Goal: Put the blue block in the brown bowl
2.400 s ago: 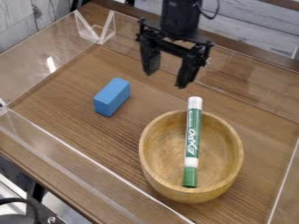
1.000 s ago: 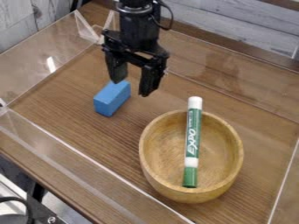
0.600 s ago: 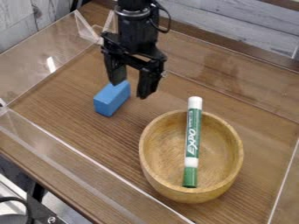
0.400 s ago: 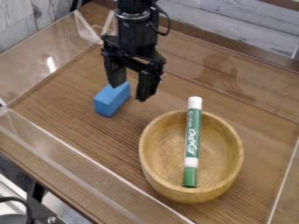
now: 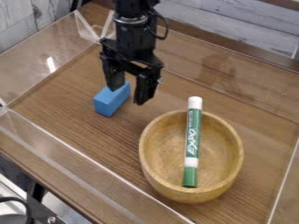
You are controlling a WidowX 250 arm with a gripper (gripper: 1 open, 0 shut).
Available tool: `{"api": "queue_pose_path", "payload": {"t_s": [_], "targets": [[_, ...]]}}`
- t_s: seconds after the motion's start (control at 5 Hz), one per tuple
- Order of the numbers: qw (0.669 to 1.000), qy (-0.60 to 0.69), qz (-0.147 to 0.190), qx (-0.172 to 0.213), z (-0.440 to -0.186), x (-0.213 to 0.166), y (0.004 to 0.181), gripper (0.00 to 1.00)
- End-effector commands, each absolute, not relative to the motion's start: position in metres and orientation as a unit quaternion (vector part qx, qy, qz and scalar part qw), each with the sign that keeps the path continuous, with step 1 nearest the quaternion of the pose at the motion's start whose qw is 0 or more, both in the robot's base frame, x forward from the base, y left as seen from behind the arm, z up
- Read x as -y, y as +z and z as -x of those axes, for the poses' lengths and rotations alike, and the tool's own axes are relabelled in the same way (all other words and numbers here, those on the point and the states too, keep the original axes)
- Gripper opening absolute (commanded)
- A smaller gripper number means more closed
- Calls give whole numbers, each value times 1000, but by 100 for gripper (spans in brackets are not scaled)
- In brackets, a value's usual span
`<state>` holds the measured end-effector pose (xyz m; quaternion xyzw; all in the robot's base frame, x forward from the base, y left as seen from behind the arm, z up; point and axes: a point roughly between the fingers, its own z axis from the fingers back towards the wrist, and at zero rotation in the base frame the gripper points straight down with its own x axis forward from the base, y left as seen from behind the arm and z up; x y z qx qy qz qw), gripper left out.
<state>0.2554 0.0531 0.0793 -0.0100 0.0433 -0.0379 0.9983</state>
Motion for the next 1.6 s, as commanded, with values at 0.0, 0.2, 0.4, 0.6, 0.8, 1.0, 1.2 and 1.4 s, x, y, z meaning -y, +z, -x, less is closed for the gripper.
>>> {"api": "queue_pose_path", "payload": {"t_s": [0.0,0.2,0.4,0.6,0.8,1.0,1.2,1.4], "targets": [[999,-32,9,-28,-257,-58,84,100],[999,-32,10,-27,-255,-58,83,100],[999,-34,11,-26,-252,-59,83,100],[999,-34,12,-23,-249,-61,85,100],[999,-35,12,-20,-246,-62,88,100],[999,-35,12,-16,-243,-64,91,100],[999,-44,12,-12,-244,-67,86,100],[999,-52,12,-9,-246,-70,81,100]]}}
